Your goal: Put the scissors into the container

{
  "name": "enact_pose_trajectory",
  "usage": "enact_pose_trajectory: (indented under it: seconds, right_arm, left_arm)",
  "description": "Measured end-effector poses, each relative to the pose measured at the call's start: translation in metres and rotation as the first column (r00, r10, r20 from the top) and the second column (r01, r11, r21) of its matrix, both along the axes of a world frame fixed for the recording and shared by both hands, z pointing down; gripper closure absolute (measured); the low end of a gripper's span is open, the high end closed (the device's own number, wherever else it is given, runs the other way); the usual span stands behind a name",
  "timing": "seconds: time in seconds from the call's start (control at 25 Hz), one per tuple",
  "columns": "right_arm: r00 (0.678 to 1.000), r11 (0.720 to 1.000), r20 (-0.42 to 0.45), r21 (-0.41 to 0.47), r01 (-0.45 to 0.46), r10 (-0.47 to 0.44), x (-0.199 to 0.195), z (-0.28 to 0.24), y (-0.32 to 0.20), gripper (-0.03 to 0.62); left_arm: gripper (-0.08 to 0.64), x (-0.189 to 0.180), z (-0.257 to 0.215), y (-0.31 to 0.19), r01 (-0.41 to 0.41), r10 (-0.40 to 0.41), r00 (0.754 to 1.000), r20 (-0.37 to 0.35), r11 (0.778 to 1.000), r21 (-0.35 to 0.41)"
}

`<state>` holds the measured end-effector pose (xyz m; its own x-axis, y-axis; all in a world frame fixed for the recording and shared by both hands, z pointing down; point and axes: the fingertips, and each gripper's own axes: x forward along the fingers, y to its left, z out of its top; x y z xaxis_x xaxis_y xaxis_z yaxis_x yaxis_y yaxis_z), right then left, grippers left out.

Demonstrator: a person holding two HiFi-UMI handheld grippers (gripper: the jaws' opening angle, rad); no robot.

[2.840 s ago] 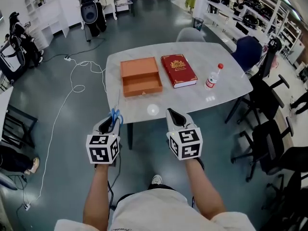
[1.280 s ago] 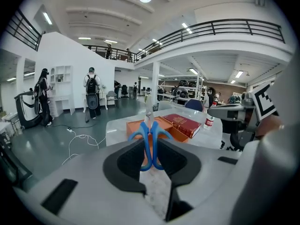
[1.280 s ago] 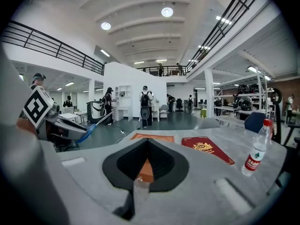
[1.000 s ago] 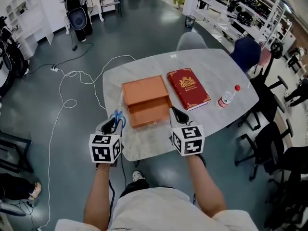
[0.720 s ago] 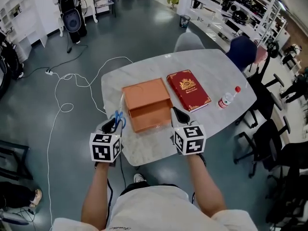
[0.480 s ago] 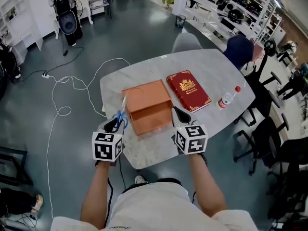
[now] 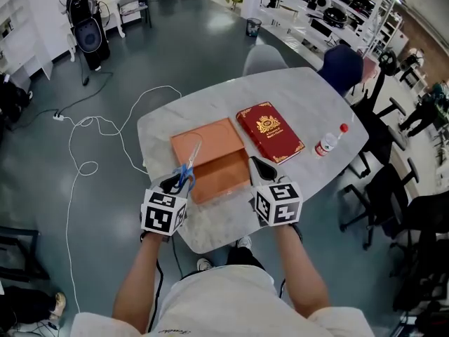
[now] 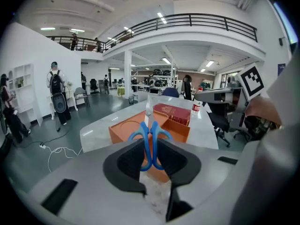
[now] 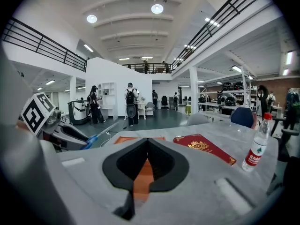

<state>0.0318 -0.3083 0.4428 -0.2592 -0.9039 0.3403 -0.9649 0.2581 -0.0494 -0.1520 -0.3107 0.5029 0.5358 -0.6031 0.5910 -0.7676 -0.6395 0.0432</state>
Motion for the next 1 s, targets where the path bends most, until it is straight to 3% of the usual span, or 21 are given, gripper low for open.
enact_pose_trajectory:
  seconds: [0.52, 1.0]
  right_arm:
    - [0.998, 0.998, 0.02, -0.046, 0.054, -0.053, 0.032, 0.022, -0.035, 0.588]
    - [0.991, 0.989, 0.041, -0.072, 0.13, -0.127, 0.042, 0.033, -0.063, 0.588]
  left_arm:
    - [0.477, 0.051, 0.036, -0.013, -0.168, 0.17, 0.969, 0.179, 0.985, -0.027]
    - [0.477, 0.083, 0.066, -0.015, -0.297, 0.329, 0.889, 0.319, 0.944, -0.146]
